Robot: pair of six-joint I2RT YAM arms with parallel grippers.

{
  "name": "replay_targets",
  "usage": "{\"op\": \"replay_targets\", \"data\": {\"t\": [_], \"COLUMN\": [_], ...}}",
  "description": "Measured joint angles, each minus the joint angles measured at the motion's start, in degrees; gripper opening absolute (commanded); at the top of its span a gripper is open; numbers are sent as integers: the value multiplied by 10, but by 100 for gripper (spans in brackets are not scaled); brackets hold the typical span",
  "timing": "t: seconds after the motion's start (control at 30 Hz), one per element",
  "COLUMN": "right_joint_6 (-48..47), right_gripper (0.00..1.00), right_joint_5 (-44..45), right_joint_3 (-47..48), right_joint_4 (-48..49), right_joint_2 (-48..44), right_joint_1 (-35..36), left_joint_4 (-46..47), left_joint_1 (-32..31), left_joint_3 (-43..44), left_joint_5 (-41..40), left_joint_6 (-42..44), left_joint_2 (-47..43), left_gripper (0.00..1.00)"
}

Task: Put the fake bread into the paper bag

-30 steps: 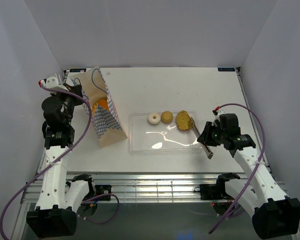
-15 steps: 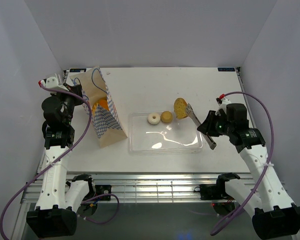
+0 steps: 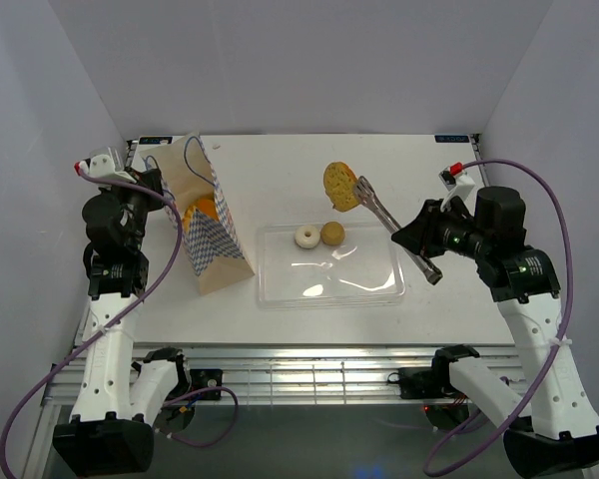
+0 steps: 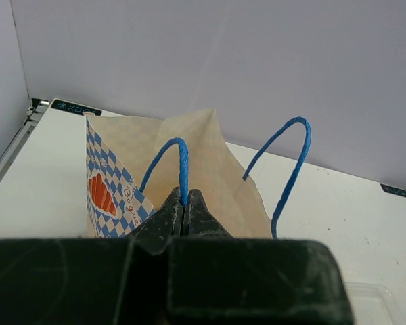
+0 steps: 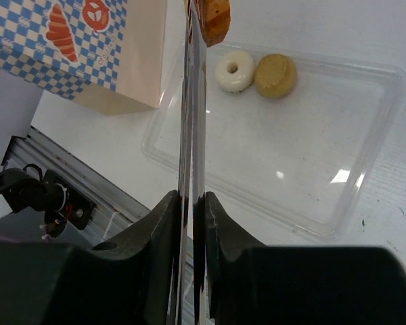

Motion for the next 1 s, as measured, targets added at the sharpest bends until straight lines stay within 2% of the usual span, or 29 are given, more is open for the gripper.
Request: {"op": "replay_targets", "data": {"t": [0.3,0.43,0.67,1.0], "right_joint_6": [-9,-5,9,10], "right_gripper": [8,8,8,8], "right_joint_5": [-34,-15,62,120], "right_joint_3": [60,88,158,289], "right_joint_4": [10,18,56,71], "right_joint_2": [22,59,144,268], "right_joint_1": [54,129,305,422], "left_joint_4": [0,0,0,0], "left_joint_1": [0,0,0,0], "left_joint_3": [0,0,0,0], "left_joint_5": [-10,-14,-22,-26], "left_joint_6": [0,1,2,2], "left_joint_2": [-5,-5,-5,-10], "left_gripper": [0,0,0,0]}}
